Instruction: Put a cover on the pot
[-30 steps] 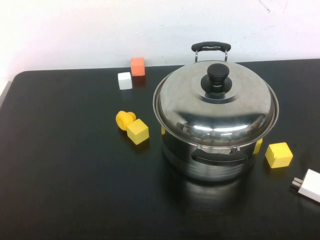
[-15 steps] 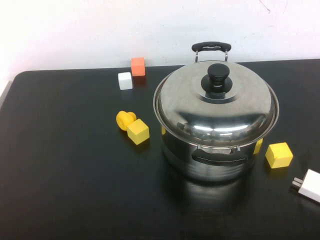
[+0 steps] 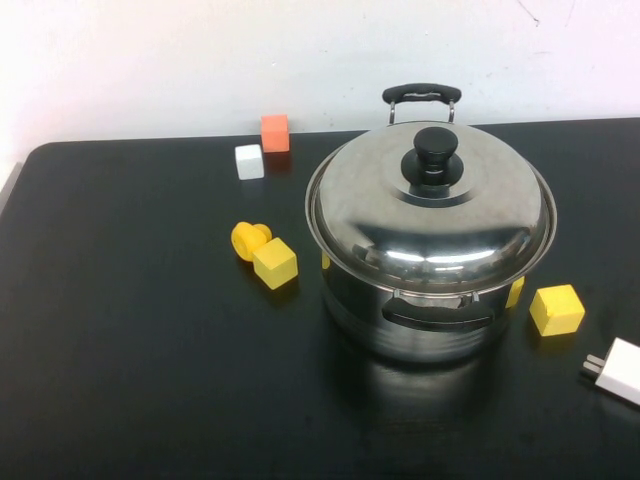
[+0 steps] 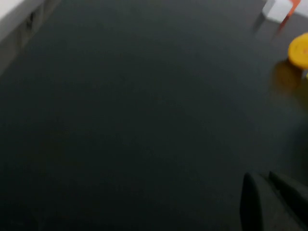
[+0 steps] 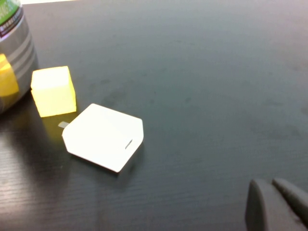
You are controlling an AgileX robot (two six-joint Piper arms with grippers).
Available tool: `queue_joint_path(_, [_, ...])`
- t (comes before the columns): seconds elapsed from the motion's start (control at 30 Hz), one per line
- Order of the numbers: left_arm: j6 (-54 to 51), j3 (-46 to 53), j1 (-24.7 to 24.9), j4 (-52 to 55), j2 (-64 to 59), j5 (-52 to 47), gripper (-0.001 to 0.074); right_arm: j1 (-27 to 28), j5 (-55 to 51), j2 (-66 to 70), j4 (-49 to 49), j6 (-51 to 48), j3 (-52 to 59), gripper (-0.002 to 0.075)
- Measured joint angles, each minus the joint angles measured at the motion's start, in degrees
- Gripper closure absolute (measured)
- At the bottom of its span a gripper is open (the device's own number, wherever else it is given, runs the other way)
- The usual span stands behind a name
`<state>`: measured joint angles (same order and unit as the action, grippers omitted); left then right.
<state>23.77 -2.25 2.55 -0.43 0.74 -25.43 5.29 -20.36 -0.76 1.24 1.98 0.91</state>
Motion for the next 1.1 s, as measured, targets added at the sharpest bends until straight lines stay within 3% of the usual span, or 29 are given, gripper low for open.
queue_joint_path(0.93, [-1.38, 2.76, 0.00, -0.72, 0.12, 5.52, 0.0736, 0.00, 0.00, 0.00, 0.00, 0.00, 0.00, 0.0728])
queue_joint_path(1.1, [-9.38, 2.76, 0.00, 0.43, 0.12, 5.52, 0.0736, 0.00, 0.00, 0.00, 0.00, 0.00, 0.00, 0.0728])
